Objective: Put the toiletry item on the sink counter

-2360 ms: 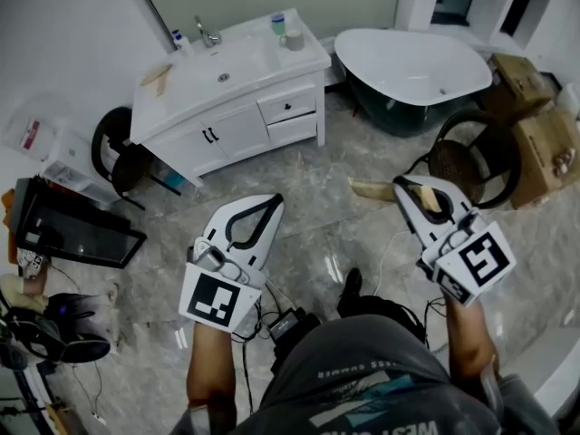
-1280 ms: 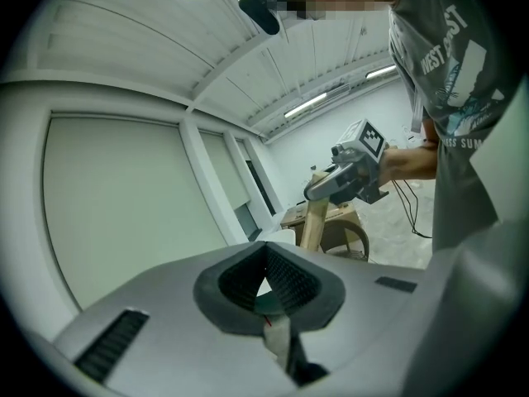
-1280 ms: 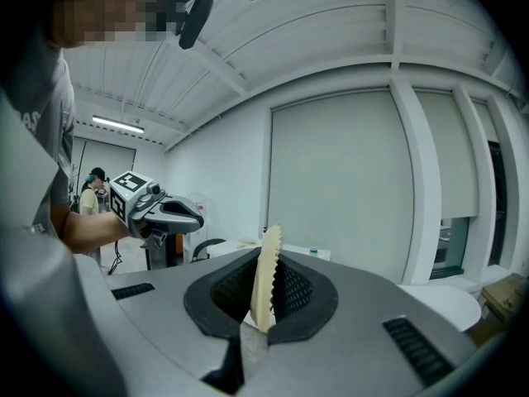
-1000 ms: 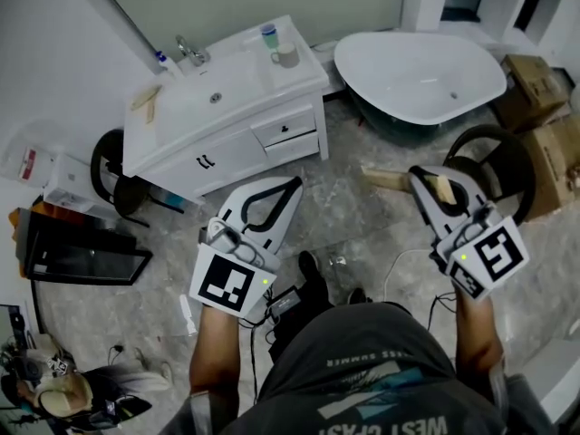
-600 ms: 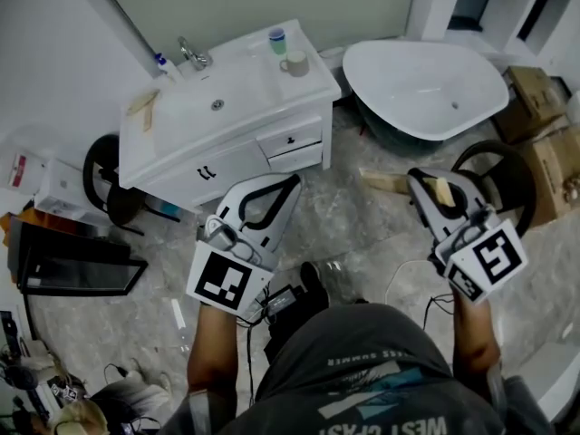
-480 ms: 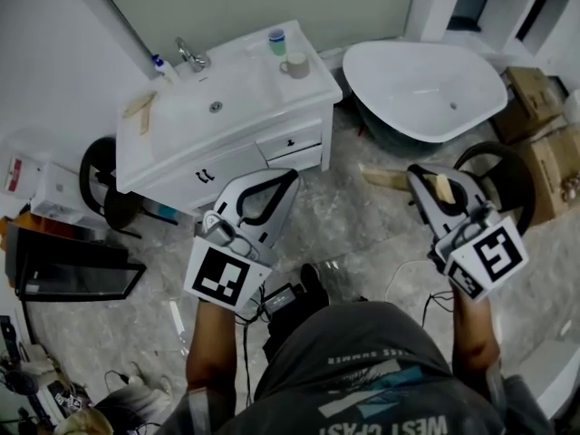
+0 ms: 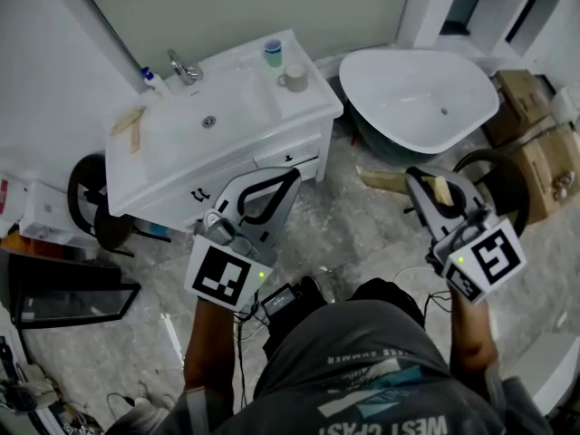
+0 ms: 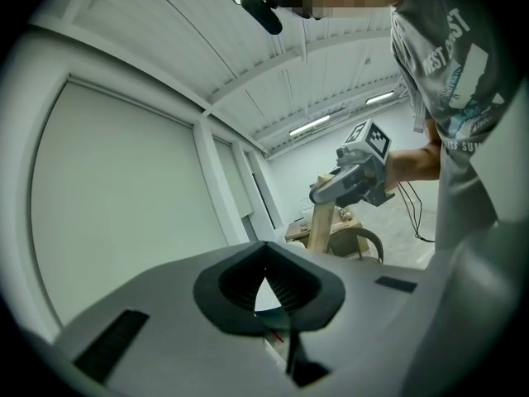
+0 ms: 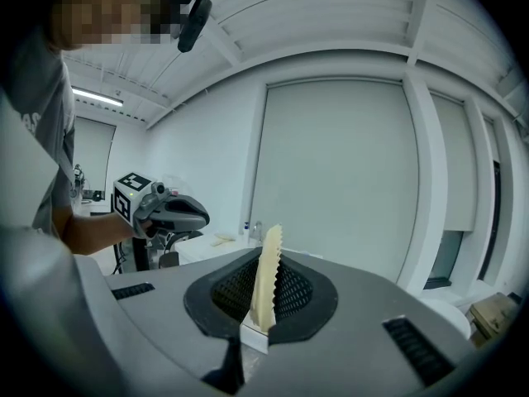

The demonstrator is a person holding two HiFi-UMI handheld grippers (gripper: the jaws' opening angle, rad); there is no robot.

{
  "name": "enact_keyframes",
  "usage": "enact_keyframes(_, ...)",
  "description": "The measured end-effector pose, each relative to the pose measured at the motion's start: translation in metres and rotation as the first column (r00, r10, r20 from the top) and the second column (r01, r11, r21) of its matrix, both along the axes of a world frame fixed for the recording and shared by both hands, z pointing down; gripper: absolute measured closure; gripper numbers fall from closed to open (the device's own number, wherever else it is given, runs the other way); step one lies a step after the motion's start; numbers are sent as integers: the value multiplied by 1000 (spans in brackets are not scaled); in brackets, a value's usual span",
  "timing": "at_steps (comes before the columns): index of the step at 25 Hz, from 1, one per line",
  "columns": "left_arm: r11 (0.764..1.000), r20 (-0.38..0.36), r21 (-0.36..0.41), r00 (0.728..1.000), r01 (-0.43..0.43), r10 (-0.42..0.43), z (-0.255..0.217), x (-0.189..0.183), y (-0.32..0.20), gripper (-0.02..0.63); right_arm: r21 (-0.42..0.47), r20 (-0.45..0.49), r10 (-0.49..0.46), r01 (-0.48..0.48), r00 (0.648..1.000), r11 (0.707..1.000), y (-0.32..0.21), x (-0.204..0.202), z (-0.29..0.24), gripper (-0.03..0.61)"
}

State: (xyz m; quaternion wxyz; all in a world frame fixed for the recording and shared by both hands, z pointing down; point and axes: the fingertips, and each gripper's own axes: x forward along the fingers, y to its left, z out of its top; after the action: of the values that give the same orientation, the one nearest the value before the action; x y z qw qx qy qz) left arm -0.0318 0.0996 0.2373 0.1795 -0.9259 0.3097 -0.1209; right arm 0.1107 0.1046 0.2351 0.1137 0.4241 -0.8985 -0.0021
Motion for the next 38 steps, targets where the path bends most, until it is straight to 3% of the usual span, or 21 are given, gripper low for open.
enact_keyframes(9,999,18,-31,1000,9,-8,14,14,-51,612,-25,6,-12,12,1000,1000,-57,15,12,548)
enact_keyframes(23,981,39,-70,983,180,-178,11,47,-179,612,-51,54,-179,181,982,982,-215,43,16,548)
enact_keyframes(38,949,118,-66,947,309,-300,15,87,-258,612,-54,106,-310,317,945,947,-309,77,22,548)
